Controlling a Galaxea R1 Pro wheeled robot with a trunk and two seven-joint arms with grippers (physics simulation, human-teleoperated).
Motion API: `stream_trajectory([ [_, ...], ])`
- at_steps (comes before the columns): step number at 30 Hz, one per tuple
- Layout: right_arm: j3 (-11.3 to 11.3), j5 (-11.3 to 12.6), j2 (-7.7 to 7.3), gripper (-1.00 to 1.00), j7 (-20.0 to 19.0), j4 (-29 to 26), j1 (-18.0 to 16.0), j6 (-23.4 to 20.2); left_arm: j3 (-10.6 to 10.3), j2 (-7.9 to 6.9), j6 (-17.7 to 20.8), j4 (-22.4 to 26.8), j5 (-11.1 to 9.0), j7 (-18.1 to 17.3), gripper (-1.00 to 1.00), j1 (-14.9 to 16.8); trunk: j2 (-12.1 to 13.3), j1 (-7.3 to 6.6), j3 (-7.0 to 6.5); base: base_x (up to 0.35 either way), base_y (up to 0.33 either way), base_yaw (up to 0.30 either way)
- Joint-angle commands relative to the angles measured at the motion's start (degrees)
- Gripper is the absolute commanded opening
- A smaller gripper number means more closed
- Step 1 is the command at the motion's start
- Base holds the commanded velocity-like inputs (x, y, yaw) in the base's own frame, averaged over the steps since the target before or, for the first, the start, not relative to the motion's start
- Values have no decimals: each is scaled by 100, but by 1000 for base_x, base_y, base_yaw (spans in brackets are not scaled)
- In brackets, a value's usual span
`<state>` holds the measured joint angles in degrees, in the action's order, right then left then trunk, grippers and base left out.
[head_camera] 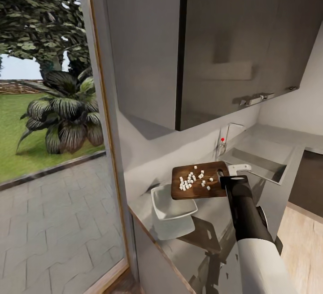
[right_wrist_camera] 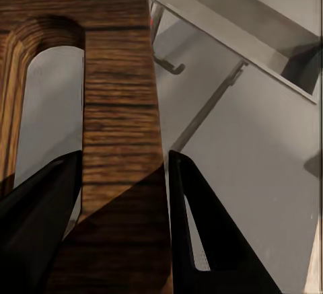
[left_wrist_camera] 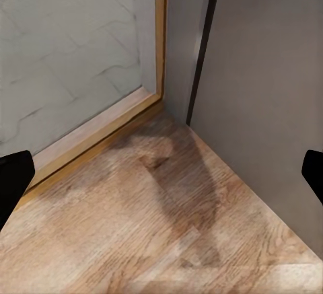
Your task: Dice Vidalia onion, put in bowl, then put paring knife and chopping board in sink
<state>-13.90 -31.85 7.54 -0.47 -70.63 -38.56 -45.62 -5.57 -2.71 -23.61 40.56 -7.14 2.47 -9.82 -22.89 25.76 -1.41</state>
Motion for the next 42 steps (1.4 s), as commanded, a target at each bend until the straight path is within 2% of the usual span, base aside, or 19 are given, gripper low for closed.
stream_trajectory([
  [1, -3, -88, 8, -100, -7, -4, -2, -17, -41, -8, -12, 4, -60, 26, 100, -2, -3, 2, 1, 0, 0, 0],
  [3, 0, -237, 18, -100, -12, -4, -2, -17, -41, -8, -12, 4, -60, 26, 100, -2, -3, 2, 1, 0, 0, 0],
  [6, 1, -318, 29, -100, -14, -4, -2, -17, -41, -8, -12, 4, -60, 26, 100, -2, -3, 2, 1, 0, 0, 0],
  [20, 40, -339, 42, -100, 3, 177, -2, -2, -41, -9, -12, 4, -60, 26, 100, -2, -3, 2, 1, 0, 0, 0],
  [25, 227, -339, 38, -100, 9, 205, -2, 22, -41, -9, -12, 4, -60, 26, 100, -2, -3, 2, 1, 0, 0, 0],
  [42, 261, -339, 46, -100, -16, 207, -2, 35, -41, -5, -12, -4, -60, 26, 100, -2, -3, 2, 1, 0, 0, 0],
])
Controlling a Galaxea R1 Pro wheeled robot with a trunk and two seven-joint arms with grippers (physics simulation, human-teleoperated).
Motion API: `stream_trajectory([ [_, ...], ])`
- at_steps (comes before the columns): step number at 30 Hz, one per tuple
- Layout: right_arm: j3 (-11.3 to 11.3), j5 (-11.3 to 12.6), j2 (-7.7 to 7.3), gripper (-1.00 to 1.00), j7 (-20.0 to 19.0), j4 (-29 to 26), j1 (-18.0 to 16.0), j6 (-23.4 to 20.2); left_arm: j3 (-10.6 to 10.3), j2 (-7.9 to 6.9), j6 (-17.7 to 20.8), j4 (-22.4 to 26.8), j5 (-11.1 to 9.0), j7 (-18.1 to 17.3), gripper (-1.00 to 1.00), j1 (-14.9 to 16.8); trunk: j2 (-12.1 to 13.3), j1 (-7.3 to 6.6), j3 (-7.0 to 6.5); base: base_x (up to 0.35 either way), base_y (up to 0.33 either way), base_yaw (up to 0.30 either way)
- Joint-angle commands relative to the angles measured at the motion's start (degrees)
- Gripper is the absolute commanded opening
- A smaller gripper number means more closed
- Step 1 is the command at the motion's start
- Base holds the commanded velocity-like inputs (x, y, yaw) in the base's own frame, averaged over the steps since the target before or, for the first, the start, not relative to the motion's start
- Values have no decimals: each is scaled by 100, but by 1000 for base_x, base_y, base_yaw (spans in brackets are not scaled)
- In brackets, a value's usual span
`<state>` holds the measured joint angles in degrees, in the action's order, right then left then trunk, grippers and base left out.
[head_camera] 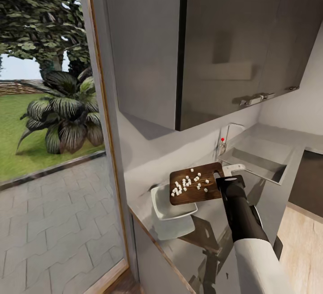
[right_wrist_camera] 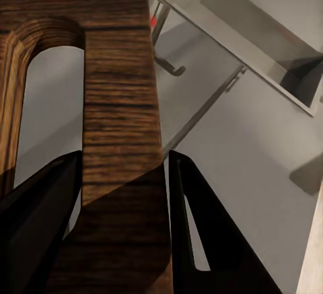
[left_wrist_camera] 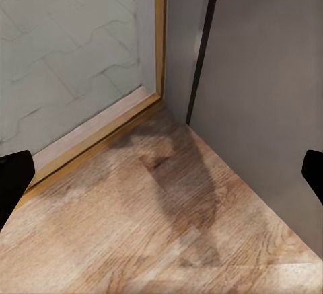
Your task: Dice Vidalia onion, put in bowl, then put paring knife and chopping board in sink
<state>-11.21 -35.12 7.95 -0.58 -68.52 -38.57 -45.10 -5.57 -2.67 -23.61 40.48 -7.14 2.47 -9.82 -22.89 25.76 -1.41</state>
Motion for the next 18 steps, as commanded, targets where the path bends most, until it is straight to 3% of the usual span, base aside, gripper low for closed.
stream_trajectory([
  [1, -6, -12, 5, -100, -5, -3, -2, -16, -41, -9, -12, 4, -60, 26, 100, -2, -3, 2, 1, 0, 0, 0],
  [5, 26, -12, 5, -100, -4, -3, -2, -15, -41, -12, -12, 4, -60, 26, 100, -2, -3, 2, 1, 0, 0, 0],
  [10, 307, -12, -3, -100, 3, 5, -2, 0, -40, -13, -12, 4, -60, 26, 100, -2, -3, 2, 1, 0, 0, 0],
  [18, 329, -12, -4, -100, 4, 5, -2, 1, -41, -13, -12, 4, -60, 26, 100, -2, -3, 2, 1, 0, 0, 0],
])
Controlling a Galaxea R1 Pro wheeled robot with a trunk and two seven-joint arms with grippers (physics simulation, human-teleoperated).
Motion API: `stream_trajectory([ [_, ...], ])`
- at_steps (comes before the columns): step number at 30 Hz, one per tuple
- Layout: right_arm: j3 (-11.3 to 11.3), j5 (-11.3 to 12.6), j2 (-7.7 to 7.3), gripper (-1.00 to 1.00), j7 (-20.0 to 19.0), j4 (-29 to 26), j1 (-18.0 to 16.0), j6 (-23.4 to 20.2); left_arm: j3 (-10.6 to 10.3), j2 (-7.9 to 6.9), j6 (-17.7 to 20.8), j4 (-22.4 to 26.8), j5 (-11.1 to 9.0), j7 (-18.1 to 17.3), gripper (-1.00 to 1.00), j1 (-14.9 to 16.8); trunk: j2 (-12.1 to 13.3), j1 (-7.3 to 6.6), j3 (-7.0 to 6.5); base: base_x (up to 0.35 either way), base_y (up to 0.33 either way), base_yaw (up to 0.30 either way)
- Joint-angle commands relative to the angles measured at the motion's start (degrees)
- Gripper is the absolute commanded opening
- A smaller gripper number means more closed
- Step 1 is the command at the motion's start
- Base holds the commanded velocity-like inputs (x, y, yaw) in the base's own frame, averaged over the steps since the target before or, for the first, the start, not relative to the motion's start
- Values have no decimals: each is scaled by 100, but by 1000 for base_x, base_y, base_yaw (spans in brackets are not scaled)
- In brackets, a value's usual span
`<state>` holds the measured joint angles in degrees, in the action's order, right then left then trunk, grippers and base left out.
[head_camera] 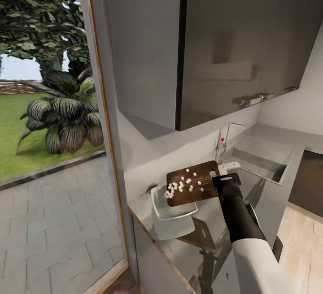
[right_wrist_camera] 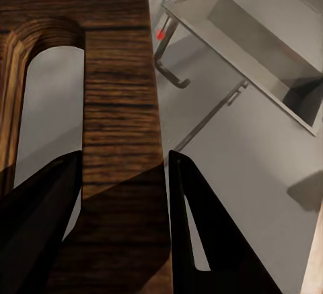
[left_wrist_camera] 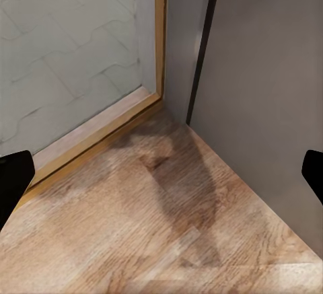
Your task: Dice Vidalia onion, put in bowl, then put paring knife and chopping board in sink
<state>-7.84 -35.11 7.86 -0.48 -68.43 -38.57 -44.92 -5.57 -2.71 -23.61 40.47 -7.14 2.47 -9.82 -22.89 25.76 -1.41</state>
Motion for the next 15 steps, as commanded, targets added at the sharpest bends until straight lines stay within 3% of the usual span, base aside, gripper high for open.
stream_trajectory([
  [1, -7, -13, 5, -100, -5, -3, -2, -17, -41, -9, -12, 4, -60, 26, 100, -2, -3, 2, 1, 0, 0, 0],
  [15, -7, -15, -3, -100, -1, -3, -2, -17, -41, -6, -12, 4, -60, 26, 100, -2, -3, 2, 1, 0, 0, 0],
])
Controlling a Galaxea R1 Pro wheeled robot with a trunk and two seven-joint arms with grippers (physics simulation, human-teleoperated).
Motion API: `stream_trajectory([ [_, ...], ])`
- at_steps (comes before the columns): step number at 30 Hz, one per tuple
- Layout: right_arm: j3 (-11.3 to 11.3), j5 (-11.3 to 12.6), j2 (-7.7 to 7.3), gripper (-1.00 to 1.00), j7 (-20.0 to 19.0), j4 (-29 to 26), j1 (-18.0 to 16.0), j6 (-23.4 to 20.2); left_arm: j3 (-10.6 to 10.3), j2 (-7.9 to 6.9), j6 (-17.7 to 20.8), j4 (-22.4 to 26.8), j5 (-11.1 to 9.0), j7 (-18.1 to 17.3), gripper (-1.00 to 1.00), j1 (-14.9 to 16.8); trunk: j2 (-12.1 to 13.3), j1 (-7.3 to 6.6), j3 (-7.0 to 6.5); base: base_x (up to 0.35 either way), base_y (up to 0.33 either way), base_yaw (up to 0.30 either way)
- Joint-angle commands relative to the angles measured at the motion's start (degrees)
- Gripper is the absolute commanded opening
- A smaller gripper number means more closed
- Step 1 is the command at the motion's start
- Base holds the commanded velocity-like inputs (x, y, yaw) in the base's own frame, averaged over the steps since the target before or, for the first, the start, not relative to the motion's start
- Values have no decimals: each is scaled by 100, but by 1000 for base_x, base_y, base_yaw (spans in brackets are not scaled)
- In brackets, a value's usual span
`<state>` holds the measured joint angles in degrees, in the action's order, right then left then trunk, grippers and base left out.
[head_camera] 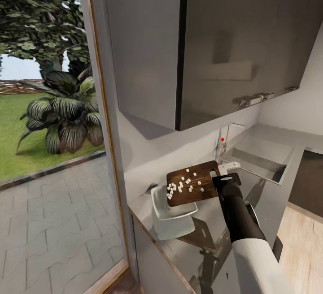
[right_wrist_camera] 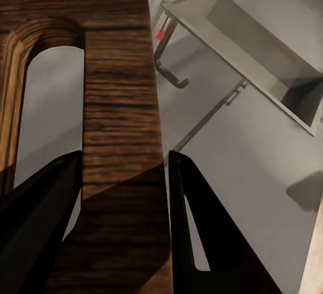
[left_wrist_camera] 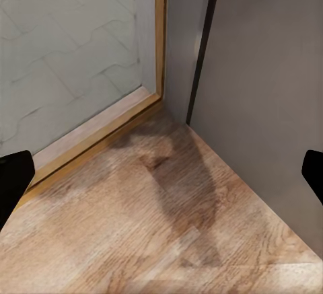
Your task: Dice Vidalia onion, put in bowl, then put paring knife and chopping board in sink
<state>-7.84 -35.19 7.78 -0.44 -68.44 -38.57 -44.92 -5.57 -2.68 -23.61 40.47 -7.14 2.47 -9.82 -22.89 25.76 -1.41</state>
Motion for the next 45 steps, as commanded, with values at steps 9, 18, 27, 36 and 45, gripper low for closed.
stream_trajectory([
  [9, -7, -14, -2, -100, 3, 60, -2, -14, -41, -8, -12, 4, -61, 28, 100, -2, -3, 2, 1, 0, 0, 0],
  [18, -7, -6, 0, -100, 245, 222, -2, 205, -41, -9, -12, 4, -60, 31, 100, -2, -3, 2, 1, 0, 0, 0],
  [27, -7, -6, -4, -100, 239, 225, -2, 221, -41, -8, -12, 4, -59, 32, 100, -2, -3, 2, 1, 0, 0, 0],
  [36, -7, -14, -1, -100, 260, 225, -2, 221, -41, -9, -12, 4, -59, 31, 100, -2, -3, 2, 1, 0, 0, 0],
  [45, -1, -15, 5, -100, 286, 232, -2, 228, -41, -9, -12, 4, -59, 28, 100, -2, -3, 2, 1, 0, 0, 0],
])
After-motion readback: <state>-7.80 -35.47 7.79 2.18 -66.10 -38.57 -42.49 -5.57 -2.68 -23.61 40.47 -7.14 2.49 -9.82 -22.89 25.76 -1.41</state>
